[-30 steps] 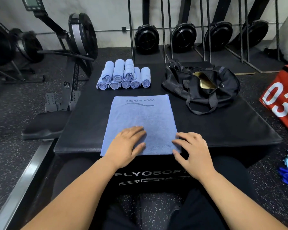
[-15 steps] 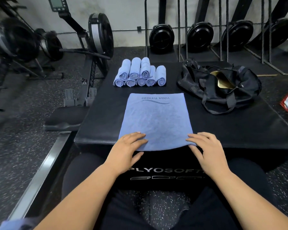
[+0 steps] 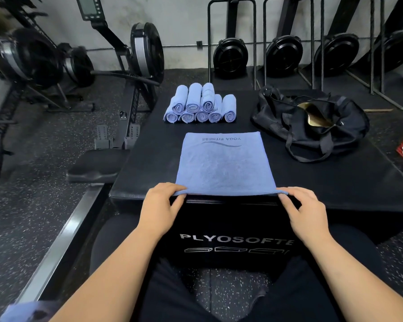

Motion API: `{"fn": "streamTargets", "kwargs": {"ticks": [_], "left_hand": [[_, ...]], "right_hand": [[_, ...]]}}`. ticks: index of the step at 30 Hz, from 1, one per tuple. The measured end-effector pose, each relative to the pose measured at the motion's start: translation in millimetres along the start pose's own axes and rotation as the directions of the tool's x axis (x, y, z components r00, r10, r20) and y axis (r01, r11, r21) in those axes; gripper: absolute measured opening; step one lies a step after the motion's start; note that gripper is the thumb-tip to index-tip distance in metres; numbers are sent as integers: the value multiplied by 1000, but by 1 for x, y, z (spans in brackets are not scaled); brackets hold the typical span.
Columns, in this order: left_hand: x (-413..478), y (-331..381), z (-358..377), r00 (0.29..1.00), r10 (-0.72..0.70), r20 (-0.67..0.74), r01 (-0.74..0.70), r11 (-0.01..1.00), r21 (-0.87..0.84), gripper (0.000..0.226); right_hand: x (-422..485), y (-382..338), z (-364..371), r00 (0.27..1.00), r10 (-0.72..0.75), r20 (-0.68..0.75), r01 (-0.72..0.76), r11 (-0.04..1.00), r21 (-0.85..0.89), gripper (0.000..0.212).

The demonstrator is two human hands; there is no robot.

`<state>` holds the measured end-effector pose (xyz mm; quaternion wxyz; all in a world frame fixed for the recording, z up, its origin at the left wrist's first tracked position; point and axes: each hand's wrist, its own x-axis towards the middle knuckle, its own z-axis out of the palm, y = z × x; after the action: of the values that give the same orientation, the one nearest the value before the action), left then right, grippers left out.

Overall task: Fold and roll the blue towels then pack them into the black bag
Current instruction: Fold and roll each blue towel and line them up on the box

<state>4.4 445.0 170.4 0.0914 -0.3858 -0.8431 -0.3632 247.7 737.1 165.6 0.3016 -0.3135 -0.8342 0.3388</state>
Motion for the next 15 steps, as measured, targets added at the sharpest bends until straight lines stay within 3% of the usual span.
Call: {"fn": "streamTargets", "kwargs": {"ticks": [6, 9, 15], "left_hand": [[-3, 4, -6, 960, -279, 22, 278, 938, -206, 4], [-4, 4, -8, 923, -383, 32, 376, 885, -275, 10], [-10, 14, -14, 900, -435, 10, 407, 833, -374, 16]], "right_hand": [[2, -14, -6, 992, 125, 12, -126, 988, 93, 16], [2, -17, -8, 986, 164, 4, -163, 980, 114, 9], [-9, -26, -12, 988, 140, -66, -131, 983, 127, 14]]}}
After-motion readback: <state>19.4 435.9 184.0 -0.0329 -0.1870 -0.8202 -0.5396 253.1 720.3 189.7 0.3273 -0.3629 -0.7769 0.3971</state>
